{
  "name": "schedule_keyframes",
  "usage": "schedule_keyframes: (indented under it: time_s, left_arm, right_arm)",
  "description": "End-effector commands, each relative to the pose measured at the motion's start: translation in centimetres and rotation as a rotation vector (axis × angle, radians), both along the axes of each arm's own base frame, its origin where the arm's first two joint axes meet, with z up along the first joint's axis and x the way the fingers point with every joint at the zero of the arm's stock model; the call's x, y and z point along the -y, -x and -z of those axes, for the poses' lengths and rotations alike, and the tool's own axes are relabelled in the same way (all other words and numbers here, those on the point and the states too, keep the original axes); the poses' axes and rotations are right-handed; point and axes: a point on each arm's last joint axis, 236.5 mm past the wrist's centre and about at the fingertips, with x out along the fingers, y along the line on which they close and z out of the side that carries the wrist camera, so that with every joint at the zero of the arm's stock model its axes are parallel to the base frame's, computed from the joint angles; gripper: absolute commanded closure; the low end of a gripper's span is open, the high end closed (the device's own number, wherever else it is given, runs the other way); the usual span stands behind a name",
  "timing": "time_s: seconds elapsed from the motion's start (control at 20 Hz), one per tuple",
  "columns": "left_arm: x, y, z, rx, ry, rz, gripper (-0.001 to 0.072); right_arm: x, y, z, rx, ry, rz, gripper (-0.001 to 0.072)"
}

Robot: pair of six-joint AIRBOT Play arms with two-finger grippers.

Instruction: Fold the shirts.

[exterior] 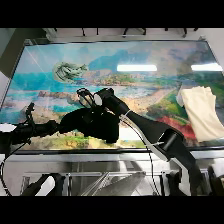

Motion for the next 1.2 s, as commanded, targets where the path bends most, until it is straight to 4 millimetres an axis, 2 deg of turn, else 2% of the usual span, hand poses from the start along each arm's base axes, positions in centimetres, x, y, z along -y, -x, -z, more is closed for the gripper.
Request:
schedule_keyframes:
  time_s: [0.0,0.05,0.1,0.15,0.2,0.3,0.4,0.5,0.6,0.7,0.8,0.95,1.05,1.15]
  left_arm:
    - [-0.1,0.0,0.0,0.002,-0.001,-0.003,0.0693]
    - [0.0,0.0,0.0,0.0,0.0,-0.001,0.0693]
    - [0.0,0.1,0.0,-0.001,0.001,0.0,0.0693]
    - [0.0,0.1,0.0,-0.002,0.002,0.001,0.0693]
    - [0.0,0.1,0.0,-0.006,0.004,-0.005,0.0693]
    - [-0.2,-0.2,0.0,-0.01,0.004,-0.032,0.0693]
    - [-0.5,-0.5,-0.2,-0.008,0.0,-0.047,0.0693]
    - [-0.9,-1.4,-1.3,0.011,-0.007,-0.062,0.0693]
    - [-1.4,-2.8,-3.4,0.049,-0.015,-0.071,0.0693]
    - [-1.9,-4.3,-6.1,0.101,-0.027,-0.072,0.0693]
    - [-2.5,-5.5,-8.6,0.146,-0.049,-0.074,0.0693]
    - [-4.4,-6.1,-11.2,0.159,-0.133,-0.108,0.0693]
    - [-5.4,-6.3,-13.8,0.202,-0.179,-0.158,0.0693]
    - [-5.7,-6.6,-17.6,0.299,-0.223,-0.161,0.0693]
  right_arm:
    - [-0.1,0.4,0.9,-0.006,0.017,-0.013,0.0441]
    - [0.1,0.1,1.0,-0.001,0.025,-0.01,0.0682]
    - [0.4,-0.2,0.7,0.0,0.022,-0.003,0.0682]
    - [0.8,-0.5,-0.4,0.007,0.015,0.011,0.0683]
    - [1.4,-1.1,-2.4,0.019,-0.002,0.038,0.0683]
    - [3.5,-1.8,-7.9,0.045,-0.041,0.092,0.0683]
    - [7.4,-1.6,-14.0,0.086,-0.05,0.115,0.0683]
    - [12.9,-1.5,-19.2,0.161,-0.001,0.167,0.0683]
    - [18.6,-1.4,-23.2,0.235,0.058,0.261,0.0683]
    - [24.2,-0.8,-26.2,0.295,0.091,0.357,0.0683]
    - [29.0,0.1,-27.8,0.319,0.093,0.466,0.0683]
    - [35.7,1.9,-27.9,0.319,0.106,0.645,0.0683]
    - [39.1,2.6,-28.3,0.361,0.094,0.748,0.0683]
    - [42.0,3.1,-29.7,0.42,0.078,0.843,0.0682]
